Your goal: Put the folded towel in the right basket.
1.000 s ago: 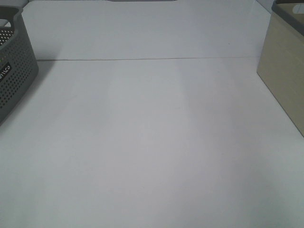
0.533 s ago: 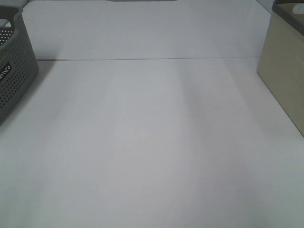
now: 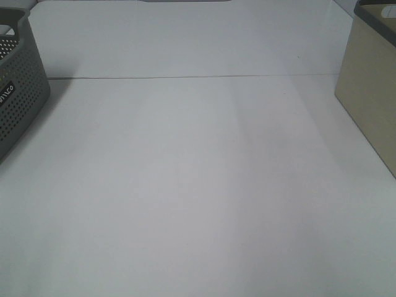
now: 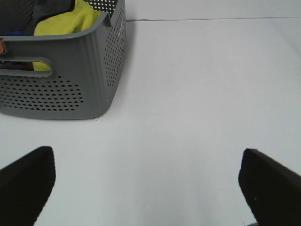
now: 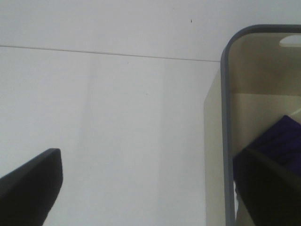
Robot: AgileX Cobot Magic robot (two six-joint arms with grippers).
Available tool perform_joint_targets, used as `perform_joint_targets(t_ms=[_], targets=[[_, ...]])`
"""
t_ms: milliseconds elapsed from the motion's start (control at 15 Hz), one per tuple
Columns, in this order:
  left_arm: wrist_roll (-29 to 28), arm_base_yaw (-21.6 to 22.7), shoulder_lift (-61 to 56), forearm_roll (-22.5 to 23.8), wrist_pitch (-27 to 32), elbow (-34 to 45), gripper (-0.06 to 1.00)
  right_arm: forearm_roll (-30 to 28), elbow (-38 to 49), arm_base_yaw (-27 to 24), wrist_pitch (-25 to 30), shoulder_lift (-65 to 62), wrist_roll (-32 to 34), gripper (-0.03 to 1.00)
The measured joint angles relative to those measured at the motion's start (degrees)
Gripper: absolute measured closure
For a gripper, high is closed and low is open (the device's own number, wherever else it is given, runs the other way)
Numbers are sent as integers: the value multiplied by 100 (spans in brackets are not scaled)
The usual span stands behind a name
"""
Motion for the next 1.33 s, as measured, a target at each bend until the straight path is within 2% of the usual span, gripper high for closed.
perform_joint_targets(t_ms=[133,467,533,600,733,933,1133,1333], targets=[[0,0,0,0,0,0,-5,74,1232,0,-97,-1031,-11,0],[6,0,0,0,0,0,-5,46,5884,0,-2040,-4727,-46,0],[6,0,0,0,0,0,-5,17,6205,0,-2114,-5048,-46,0],[6,0,0,0,0,0,-5,-195,7431,0,-2143,-6515,-46,0],[6,0,0,0,0,0,-5,-327,8256,0,-1662,-7844,-46,0],[6,0,0,0,0,0,-5,-338,8892,0,-1008,-9173,-46,0],[6,0,0,0,0,0,-5,-218,9391,0,-917,-10502,-46,0],[6,0,0,0,0,0,-5,-178,9557,0,-636,-10743,-178,0]])
